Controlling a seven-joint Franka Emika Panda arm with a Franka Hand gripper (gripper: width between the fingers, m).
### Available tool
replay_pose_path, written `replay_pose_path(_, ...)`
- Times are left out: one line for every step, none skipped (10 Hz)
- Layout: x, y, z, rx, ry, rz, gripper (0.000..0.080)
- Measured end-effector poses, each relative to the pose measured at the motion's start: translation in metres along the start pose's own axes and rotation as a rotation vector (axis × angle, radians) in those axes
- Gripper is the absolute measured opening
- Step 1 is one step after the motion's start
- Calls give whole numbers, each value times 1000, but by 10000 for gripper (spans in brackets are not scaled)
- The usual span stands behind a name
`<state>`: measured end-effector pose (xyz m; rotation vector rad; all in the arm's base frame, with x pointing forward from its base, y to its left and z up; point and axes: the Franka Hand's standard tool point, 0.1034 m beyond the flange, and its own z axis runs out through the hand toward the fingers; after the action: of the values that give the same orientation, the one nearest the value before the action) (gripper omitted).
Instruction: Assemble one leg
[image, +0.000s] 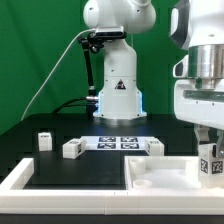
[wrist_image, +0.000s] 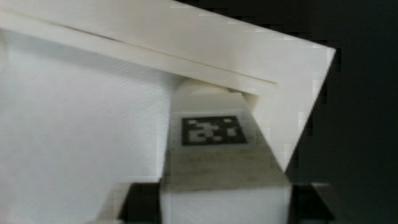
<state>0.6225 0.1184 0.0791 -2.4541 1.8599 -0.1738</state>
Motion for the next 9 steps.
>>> replay_pose_path(-1,1,0,-2,-9,109,291)
replay_pose_path(-1,1,0,-4,-11,170,291)
replay_pose_path(-1,1,0,-3,-11,172,340)
replay_pose_path(0,0,-1,-3,-11,124,340)
replay_pose_path(1,-1,-3,1,-11,99,559)
replay_pose_path(2,-2,-3,8,-9,22,621)
replay_pose_path(1,-2,-3,10,-8,-83,621)
replay_pose_path(1,-2,-3,14,-6,-198,645)
replay_pose_path(0,-4,-3,21,-1,-319,645)
